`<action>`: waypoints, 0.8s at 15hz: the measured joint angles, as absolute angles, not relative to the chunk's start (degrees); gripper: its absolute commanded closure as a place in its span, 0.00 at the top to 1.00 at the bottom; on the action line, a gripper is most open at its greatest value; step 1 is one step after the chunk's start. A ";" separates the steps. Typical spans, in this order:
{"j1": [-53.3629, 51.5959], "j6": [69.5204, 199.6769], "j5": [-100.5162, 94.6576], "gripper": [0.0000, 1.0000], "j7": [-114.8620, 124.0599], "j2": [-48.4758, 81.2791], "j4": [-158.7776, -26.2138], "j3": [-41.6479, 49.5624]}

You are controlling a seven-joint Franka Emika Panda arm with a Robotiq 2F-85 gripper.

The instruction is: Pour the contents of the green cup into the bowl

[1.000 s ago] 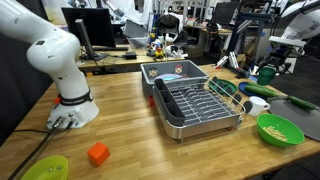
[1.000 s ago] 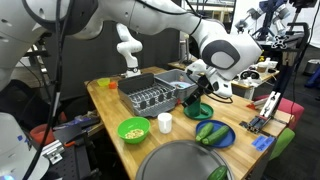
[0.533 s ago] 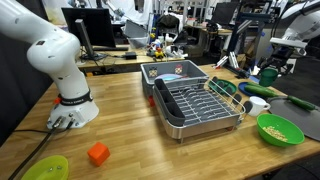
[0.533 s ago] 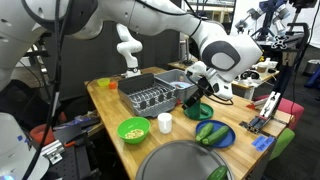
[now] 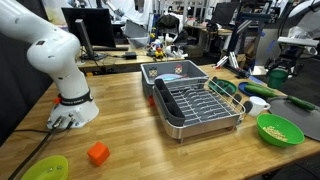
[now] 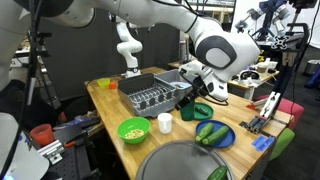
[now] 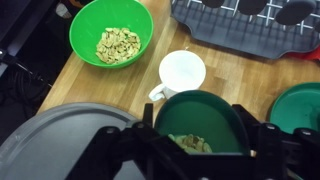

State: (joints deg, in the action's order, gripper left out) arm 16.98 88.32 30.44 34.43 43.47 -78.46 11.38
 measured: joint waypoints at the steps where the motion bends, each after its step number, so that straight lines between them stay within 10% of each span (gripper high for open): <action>1: 16.84 88.59 30.17 0.52 34.43 42.37 -80.39 11.39; 8: 15.18 97.77 30.92 0.52 34.46 37.38 -95.34 11.40; 9: 14.76 99.96 31.45 0.77 34.67 36.57 -97.45 11.40; 12: 14.54 100.50 31.44 0.77 34.70 36.50 -97.85 11.41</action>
